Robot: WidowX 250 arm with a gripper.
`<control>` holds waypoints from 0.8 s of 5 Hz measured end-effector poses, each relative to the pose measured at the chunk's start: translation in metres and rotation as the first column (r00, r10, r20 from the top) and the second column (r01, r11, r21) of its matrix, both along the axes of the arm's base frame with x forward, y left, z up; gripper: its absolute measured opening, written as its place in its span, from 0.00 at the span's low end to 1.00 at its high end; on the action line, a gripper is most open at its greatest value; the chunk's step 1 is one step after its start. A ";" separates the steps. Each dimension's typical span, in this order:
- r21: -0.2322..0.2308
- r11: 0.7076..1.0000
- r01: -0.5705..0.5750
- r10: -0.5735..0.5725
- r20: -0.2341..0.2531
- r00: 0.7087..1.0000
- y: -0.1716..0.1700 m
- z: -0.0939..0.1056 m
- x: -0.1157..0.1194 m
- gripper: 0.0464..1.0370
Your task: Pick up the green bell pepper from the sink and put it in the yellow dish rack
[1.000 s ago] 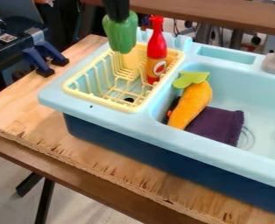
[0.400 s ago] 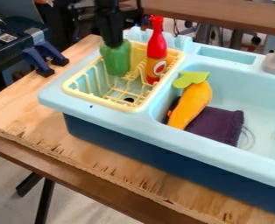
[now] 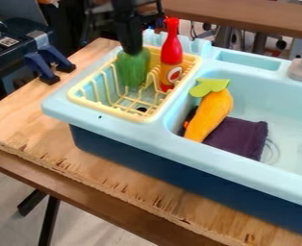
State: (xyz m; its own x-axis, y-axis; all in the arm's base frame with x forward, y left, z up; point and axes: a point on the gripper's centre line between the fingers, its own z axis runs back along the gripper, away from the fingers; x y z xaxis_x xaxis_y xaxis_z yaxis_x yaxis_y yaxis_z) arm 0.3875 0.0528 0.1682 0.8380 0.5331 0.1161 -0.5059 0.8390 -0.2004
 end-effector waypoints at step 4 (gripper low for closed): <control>0.049 0.996 0.077 -0.078 0.021 0.997 -0.013 0.000 0.018 0.26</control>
State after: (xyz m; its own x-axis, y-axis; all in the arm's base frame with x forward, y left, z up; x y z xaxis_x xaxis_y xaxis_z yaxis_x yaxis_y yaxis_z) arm 0.4051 0.0396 0.1678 0.8736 0.4598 0.1595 -0.4347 0.8845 -0.1693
